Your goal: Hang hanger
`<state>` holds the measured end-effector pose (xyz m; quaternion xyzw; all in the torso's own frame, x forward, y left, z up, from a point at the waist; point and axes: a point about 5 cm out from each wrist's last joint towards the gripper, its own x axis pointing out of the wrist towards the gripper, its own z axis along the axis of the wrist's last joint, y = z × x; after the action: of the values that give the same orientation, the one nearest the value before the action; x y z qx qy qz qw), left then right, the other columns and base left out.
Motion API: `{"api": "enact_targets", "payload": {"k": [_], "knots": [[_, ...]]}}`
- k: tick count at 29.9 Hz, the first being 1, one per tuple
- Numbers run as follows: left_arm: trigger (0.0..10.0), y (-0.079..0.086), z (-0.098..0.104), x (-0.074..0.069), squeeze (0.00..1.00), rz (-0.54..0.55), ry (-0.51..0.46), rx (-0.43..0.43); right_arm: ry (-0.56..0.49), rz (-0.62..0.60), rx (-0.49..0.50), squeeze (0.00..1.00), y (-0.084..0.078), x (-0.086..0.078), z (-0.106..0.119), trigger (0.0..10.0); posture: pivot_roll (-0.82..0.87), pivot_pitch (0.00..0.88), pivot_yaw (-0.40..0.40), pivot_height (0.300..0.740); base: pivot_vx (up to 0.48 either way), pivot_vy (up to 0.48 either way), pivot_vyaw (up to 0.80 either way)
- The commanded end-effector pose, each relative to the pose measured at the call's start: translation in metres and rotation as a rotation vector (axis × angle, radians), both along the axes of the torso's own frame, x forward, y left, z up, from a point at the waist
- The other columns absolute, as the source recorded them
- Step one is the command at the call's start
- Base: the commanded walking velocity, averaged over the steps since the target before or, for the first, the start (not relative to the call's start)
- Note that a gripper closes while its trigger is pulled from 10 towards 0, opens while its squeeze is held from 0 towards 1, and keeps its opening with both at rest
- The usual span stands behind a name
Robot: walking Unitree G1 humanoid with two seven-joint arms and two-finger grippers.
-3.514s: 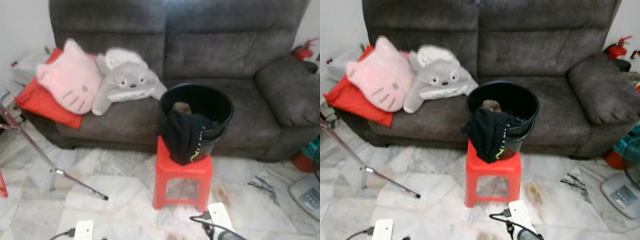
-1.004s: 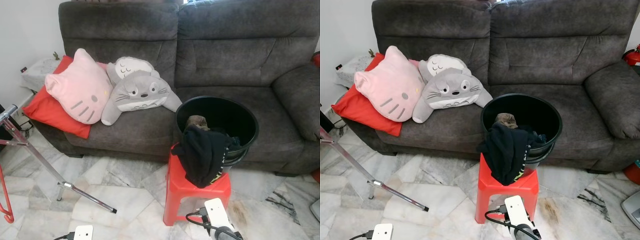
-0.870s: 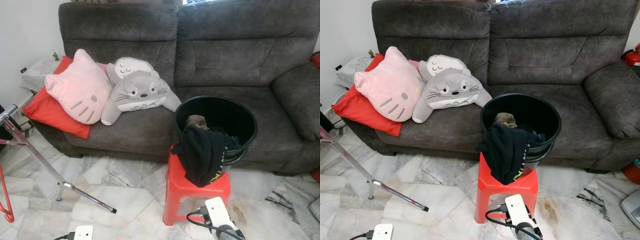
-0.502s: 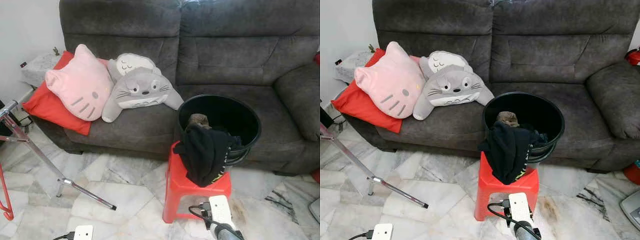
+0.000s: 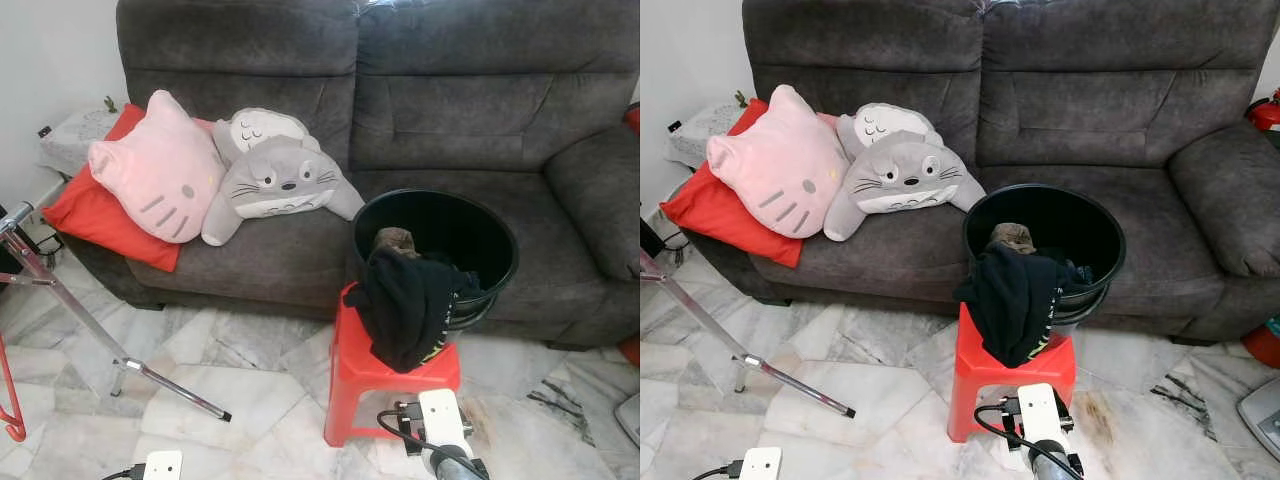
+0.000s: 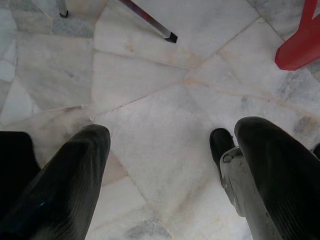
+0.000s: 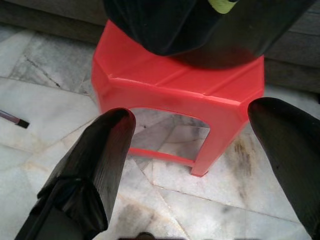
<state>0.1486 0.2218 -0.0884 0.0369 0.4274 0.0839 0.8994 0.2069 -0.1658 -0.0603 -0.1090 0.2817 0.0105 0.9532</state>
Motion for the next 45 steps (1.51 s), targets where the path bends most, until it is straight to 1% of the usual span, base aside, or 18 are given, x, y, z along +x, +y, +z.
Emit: {"api": "enact_targets", "payload": {"k": [1, 3, 10, 19, 29, 34, 44, 45], "knots": [[10.0, 0.0043, 0.0011, 0.0003, 0.0, 0.009, -0.002, 0.02, -0.021, 0.025, -0.002, 0.0, 0.0024, 0.0018, 0.002, 10.0, -0.21, 0.0, 0.07, 0.74, 0.0, 0.0, 0.0], [10.0, 0.0035, 0.0015, 0.0021, 0.0, 0.008, -0.004, 0.021, -0.031, 0.044, -0.008, 0.0, 0.0032, 0.0027, 0.003, 10.0, -0.21, 0.0, 0.07, 0.74, 0.0, 0.0, 0.0], [10.0, 0.003, 0.0019, 0.004, 0.0, 0.009, -0.003, 0.022, -0.052, 0.042, -0.013, 0.0, 0.003, 0.0032, 0.0045, 10.0, -0.21, 0.0, 0.072, 0.74, 0.0, 0.0, 0.0], [10.0, 0.0056, 0.0008, -0.0003, 0.0, 0.012, 0.007, 0.024, -0.062, 0.034, -0.017, 0.0, 0.0028, 0.0035, 0.0051, 10.0, -0.2, 0.0, 0.074, 0.74, 0.0, 0.0, 0.0], [10.0, 0.0053, 0.0006, -0.0008, 0.0, 0.008, 0.007, 0.026, -0.084, 0.041, -0.056, 0.0, 0.0026, 0.0042, 0.0067, 10.0, -0.2, 0.0, 0.075, 0.74, 0.0, 0.0, 0.0], [10.0, 0.0042, 0.0005, -0.0009, 0.0, 0.008, 0.006, 0.027, -0.139, 0.018, -0.078, 0.0, 0.0018, 0.0045, 0.0103, 10.0, -0.2, 0.0, 0.074, 0.74, 0.0, 0.0, 0.0], [10.0, 0.0026, -0.0003, -0.0026, 0.0, -0.001, 0.007, 0.03, -0.155, 0.022, -0.063, 0.0, 0.0029, 0.0036, 0.011, 10.0, -0.2, 0.0, 0.075, 0.74, 0.0, 0.0, 0.0], [10.0, 0.0024, -0.0003, -0.0025, 0.0, -0.001, 0.006, 0.031, -0.159, 0.028, -0.043, 0.0, 0.0039, 0.0038, 0.0115, 10.0, -0.2, 0.0, 0.075, 0.74, 0.0, 0.0, 0.0]]}}
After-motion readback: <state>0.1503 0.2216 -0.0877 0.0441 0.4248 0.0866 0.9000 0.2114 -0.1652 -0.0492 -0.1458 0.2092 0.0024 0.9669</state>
